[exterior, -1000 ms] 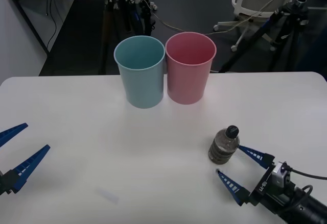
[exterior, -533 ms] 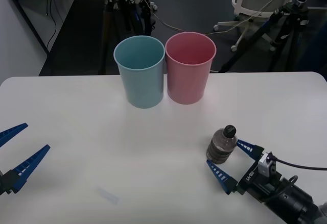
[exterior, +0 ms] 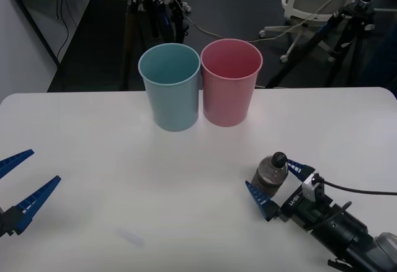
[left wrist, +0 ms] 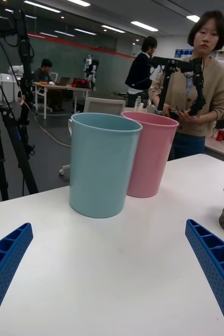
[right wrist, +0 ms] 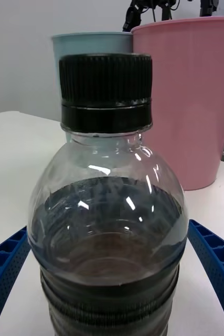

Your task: Grasp the object on the table and drop it into the matching bin: aluminum can to the light blue bin, PET bottle to the pink bin.

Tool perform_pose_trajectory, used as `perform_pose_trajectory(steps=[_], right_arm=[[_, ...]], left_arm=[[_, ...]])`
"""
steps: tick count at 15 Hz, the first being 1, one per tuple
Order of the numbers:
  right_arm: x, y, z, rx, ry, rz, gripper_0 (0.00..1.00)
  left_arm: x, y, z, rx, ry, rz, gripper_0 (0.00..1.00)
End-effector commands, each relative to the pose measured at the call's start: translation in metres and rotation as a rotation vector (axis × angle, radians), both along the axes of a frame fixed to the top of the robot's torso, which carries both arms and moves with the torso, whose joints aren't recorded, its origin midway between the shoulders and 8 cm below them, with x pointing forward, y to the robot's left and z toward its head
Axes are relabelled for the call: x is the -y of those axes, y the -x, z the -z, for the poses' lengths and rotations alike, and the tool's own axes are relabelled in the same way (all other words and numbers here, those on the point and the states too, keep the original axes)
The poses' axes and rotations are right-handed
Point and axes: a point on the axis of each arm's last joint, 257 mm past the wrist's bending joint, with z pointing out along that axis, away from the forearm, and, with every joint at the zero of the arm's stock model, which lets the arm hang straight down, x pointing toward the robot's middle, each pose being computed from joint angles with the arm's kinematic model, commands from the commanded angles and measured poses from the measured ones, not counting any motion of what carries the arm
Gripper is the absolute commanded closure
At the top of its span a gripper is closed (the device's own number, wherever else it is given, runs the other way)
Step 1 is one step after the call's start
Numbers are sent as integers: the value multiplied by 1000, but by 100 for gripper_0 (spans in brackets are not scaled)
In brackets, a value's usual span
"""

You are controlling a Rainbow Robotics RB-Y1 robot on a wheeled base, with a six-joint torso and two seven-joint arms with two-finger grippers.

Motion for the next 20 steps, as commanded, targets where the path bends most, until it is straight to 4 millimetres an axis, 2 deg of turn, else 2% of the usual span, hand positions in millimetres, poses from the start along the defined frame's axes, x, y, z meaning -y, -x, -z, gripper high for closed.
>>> perform_pose_trajectory(steps=[1, 3, 4, 6, 7, 11, 14, 17, 20], right_arm=[[-3, -7, -3, 6, 0, 11, 0], [-5, -9, -5, 11, -1, 10, 0], [-5, -9, -6, 12, -3, 9, 20], [-5, -9, -5, 8, -5, 10, 83], [-5, -9, -5, 8, -6, 10, 91], [-3, -9, -5, 6, -6, 12, 100], [2, -8, -5, 5, -7, 13, 100], [17, 1, -5, -5, -16, 8, 100], [37, 20, -10, -19, -22, 12, 100]], left_arm=[[0, 0, 0, 0, 0, 0, 0], [0, 0, 0, 0, 0, 0, 0], [0, 0, 0, 0, 0, 0, 0], [0, 0, 0, 0, 0, 0, 0], [0, 0, 0, 0, 0, 0, 0], [0, 0, 0, 0, 0, 0, 0], [0, 0, 0, 0, 0, 0, 0], [0, 0, 0, 0, 0, 0, 0], [0, 0, 0, 0, 0, 0, 0]])
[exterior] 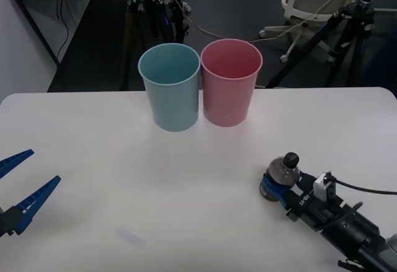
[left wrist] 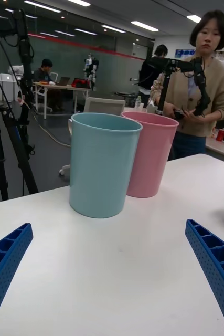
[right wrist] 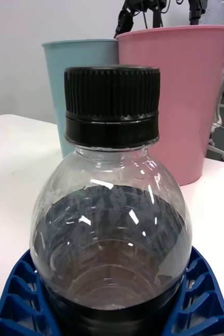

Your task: Grasp the object on the table and drop it into the matching bin: aluminum can to the light blue bin, PET bottle to the pink bin.

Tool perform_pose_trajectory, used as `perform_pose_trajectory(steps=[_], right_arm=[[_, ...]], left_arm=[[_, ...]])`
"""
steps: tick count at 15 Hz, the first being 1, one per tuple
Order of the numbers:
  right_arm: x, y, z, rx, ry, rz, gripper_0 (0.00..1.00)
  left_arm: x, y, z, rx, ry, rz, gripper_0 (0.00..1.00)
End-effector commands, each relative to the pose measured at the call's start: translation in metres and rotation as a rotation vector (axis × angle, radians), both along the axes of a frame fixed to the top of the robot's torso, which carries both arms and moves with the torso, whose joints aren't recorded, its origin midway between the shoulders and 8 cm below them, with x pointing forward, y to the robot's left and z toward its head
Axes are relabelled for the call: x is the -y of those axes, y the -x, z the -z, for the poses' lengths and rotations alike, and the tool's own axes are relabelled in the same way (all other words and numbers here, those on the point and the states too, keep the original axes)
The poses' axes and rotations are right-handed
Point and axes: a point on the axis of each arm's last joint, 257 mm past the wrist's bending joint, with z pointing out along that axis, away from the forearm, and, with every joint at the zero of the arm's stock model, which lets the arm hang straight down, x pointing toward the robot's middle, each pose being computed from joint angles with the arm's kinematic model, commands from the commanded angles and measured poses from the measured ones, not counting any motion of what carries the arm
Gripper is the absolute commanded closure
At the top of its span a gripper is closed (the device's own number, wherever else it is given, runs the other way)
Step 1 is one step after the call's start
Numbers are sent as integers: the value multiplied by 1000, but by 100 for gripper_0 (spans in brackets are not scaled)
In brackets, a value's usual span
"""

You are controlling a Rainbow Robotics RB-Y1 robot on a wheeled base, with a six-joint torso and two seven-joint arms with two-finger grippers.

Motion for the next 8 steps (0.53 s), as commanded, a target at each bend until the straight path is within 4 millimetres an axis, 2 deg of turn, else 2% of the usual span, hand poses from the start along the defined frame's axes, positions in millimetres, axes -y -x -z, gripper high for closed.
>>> perform_pose_trajectory(steps=[1, 4, 8], right_arm=[[16, 20, -10, -11, -2, 11, 100], [28, 42, -29, -25, -2, 28, 100], [30, 57, -76, -30, -11, 22, 100]], left_arm=[[0, 0, 0, 0, 0, 0, 0], [0, 0, 0, 0, 0, 0, 0], [0, 0, 0, 0, 0, 0, 0]])
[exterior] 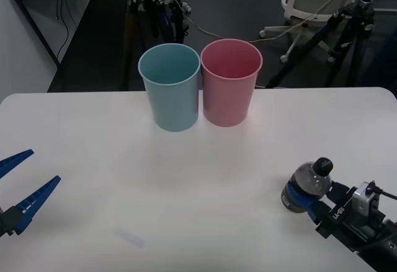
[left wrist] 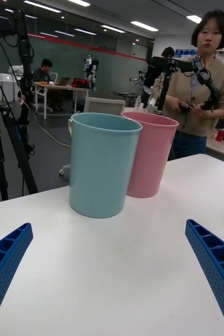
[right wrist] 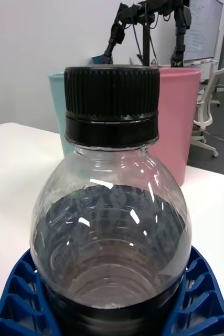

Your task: Grasp the object on the table and drop it into the matching bin: aluminum can to the light blue bin, PET bottle to the pink bin.

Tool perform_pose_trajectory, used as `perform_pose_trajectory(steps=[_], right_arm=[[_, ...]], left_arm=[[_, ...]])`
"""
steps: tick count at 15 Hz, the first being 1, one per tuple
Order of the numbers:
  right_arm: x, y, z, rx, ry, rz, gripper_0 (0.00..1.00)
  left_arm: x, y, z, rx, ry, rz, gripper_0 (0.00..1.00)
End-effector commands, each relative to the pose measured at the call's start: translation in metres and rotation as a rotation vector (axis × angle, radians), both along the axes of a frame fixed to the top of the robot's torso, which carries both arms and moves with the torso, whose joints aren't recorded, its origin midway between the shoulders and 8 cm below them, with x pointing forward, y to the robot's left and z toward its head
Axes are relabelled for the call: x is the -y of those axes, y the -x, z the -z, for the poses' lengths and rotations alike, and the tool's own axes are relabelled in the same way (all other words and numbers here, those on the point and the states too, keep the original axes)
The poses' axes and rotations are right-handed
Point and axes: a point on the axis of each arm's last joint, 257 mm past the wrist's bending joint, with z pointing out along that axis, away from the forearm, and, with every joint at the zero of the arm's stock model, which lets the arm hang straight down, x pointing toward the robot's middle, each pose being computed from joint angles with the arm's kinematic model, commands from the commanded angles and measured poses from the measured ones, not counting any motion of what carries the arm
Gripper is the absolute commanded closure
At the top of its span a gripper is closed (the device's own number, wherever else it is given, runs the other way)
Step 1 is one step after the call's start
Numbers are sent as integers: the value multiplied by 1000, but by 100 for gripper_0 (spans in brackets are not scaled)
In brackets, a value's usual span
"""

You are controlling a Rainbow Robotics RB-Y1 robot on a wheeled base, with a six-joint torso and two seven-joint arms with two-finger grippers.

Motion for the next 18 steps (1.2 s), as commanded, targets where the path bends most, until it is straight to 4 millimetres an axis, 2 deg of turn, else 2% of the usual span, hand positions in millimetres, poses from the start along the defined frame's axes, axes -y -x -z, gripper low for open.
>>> perform_pose_trajectory(steps=[1, 4, 7, 11, 13, 18], right_arm=[[-2, 8, -36, 1, -9, -13, 100], [-9, 10, -75, 2, -21, -43, 100], [-23, 14, -104, 7, -30, -101, 100], [-43, 7, -148, 3, -58, -151, 100], [-56, -6, -176, 25, -61, -148, 100], [-75, -50, -221, 51, -44, -139, 100]], left_arm=[[0, 0, 0, 0, 0, 0, 0], [0, 0, 0, 0, 0, 0, 0], [0, 0, 0, 0, 0, 0, 0], [0, 0, 0, 0, 0, 0, 0], [0, 0, 0, 0, 0, 0, 0], [0, 0, 0, 0, 0, 0, 0]])
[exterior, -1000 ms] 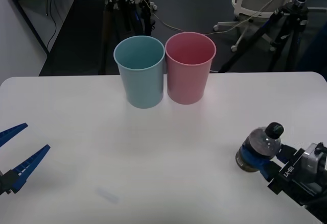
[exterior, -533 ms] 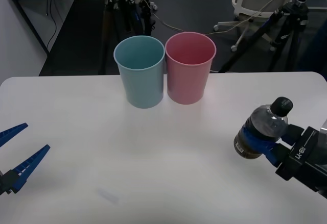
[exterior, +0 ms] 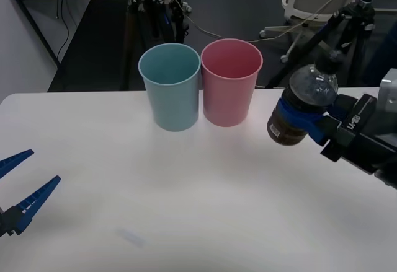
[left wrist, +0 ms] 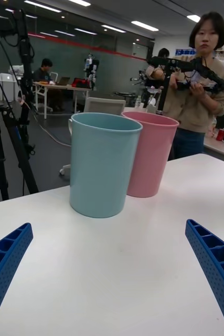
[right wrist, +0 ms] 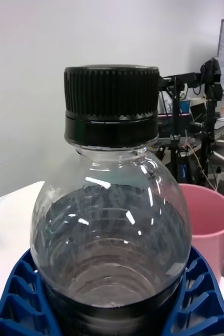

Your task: Grasp the object on the table and drop it into the matching bin: aluminum can to the light blue bin, PET bottle to the pink bin.

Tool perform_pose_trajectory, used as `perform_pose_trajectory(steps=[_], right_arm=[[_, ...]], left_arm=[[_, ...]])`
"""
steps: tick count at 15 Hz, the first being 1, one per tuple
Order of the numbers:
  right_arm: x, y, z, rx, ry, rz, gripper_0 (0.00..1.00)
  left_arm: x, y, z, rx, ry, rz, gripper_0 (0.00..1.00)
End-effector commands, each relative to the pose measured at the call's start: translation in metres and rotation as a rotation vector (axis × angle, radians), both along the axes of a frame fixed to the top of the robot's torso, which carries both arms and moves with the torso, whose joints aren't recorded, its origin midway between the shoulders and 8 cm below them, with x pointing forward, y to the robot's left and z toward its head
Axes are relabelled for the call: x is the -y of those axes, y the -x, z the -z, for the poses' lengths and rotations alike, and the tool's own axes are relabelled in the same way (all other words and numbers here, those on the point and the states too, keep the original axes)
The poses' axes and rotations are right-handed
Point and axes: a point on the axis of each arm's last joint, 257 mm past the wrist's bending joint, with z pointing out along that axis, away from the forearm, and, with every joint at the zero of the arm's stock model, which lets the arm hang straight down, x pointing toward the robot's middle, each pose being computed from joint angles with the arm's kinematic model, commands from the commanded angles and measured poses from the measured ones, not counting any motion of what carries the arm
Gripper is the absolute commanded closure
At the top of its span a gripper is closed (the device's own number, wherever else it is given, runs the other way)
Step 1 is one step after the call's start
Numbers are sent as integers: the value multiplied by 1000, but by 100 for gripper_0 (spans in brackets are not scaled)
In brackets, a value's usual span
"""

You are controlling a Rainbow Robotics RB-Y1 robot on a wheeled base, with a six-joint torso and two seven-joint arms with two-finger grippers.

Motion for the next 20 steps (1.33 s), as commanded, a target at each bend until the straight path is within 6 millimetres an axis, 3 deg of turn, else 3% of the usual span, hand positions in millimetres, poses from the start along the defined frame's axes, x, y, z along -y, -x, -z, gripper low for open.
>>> perform_pose_trajectory(steps=[1, 7, 11, 18, 20], right_arm=[[-10, -28, -24, 5, -6, 10, 100], [-31, -95, -57, -1, -44, 22, 100], [-50, -147, -63, -4, -45, 42, 100], [-60, -214, -54, -2, -21, 121, 100], [-63, -226, -48, -5, -14, 136, 100]], left_arm=[[0, 0, 0, 0, 0, 0, 0], [0, 0, 0, 0, 0, 0, 0], [0, 0, 0, 0, 0, 0, 0], [0, 0, 0, 0, 0, 0, 0], [0, 0, 0, 0, 0, 0, 0]])
